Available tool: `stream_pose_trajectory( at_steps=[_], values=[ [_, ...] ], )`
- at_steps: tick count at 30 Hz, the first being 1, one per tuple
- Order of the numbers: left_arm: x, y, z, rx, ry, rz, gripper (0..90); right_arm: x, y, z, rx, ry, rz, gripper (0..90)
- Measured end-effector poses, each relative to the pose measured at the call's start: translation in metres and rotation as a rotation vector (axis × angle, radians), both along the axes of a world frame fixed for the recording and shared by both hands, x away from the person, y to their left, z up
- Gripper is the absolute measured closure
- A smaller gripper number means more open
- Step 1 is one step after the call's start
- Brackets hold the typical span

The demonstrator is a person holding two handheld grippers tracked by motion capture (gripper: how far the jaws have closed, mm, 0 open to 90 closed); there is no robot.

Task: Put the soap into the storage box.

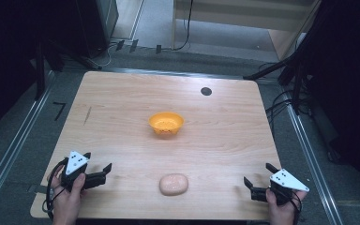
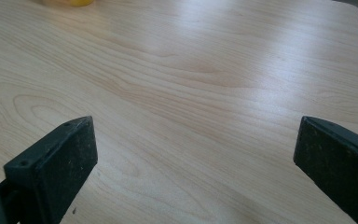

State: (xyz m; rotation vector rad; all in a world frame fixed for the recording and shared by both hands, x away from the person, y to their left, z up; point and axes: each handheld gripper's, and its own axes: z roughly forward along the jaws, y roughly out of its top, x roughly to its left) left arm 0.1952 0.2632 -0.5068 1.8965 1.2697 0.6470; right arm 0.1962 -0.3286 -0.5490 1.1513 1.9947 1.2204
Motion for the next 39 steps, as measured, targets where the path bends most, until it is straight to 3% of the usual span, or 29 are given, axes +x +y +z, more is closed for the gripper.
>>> stream_pose_trajectory(
  at_steps=[1, 2, 4, 5, 7, 10, 14, 23, 39],
  values=[
    [0.000, -0.006, 0.001, 0.016, 0.015, -0.044, 12.3, 0.000, 0.000, 0.000, 0.001, -0.001, 0.000, 0.0],
    [0.000, -0.006, 0.001, 0.016, 0.015, -0.044, 11.0, 0.000, 0.000, 0.000, 0.001, -0.001, 0.000, 0.0],
    [0.000, -0.011, 0.005, 0.008, 0.029, -0.112, 5.5, 0.000, 0.000, 0.000, 0.004, -0.003, 0.003, 0.0],
    [0.000, -0.011, 0.005, 0.008, 0.029, -0.112, 1.2, 0.000, 0.000, 0.000, 0.004, -0.003, 0.003, 0.0],
    [0.003, -0.015, 0.008, 0.023, 0.047, -0.165, 0.0, 0.000, 0.000, 0.000, 0.006, -0.002, 0.002, 0.0],
    [0.009, -0.028, 0.011, 0.115, 0.085, -0.246, 0.0, 0.000, 0.000, 0.000, 0.001, -0.002, 0.004, 0.0],
    [0.014, -0.042, 0.014, 0.162, 0.111, -0.327, 0.0, 0.000, 0.000, 0.000, 0.000, -0.001, 0.003, 0.0],
    [0.022, -0.068, 0.020, 0.241, 0.141, -0.414, 0.0, 0.000, 0.000, 0.000, -0.001, 0.000, 0.003, 0.0],
    [0.032, -0.098, 0.023, 0.311, 0.194, -0.532, 0.0, 0.000, 0.000, 0.000, -0.003, 0.000, 0.005, 0.0]
  ],
)
